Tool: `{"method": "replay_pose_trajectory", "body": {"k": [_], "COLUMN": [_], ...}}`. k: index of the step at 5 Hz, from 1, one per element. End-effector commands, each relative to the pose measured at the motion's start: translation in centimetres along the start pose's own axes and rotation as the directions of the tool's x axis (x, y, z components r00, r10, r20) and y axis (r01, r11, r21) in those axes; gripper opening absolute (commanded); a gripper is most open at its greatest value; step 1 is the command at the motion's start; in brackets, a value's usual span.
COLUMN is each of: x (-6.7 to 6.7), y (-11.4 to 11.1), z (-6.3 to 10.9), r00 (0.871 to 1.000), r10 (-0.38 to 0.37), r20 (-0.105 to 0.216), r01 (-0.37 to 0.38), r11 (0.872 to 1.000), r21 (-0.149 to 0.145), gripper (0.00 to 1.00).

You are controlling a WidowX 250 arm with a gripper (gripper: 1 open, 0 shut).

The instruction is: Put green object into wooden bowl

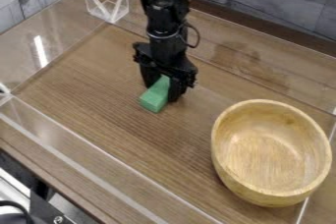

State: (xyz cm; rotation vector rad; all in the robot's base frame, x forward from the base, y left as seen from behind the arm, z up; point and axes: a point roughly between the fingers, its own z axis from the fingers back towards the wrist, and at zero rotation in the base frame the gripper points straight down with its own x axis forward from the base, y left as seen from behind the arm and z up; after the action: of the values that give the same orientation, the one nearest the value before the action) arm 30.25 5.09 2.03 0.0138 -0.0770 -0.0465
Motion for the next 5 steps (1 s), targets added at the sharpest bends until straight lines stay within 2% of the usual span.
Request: {"method": "replay_pose_trajectory", "body": {"k": [1,2,4,5], "x": [0.6,0.2,0.2,0.1], "y": [-1.0,-2.0,-0.8,0.6], "z": [1.7,2.2,3.0,2.9], "r00": [0.995,0.988,0.997,0.998], "r10": [0.088,0.150,0.075,0.053], "r20": [0.042,0.038,0.035,0.037], "r01": [-0.088,-0.150,-0.075,-0.052], "r11": [0.996,0.989,0.997,0.998], "r21": [-0.001,-0.006,-0.019,-0.027], "gripper": [0.00,0.00,0.00,0.00]}}
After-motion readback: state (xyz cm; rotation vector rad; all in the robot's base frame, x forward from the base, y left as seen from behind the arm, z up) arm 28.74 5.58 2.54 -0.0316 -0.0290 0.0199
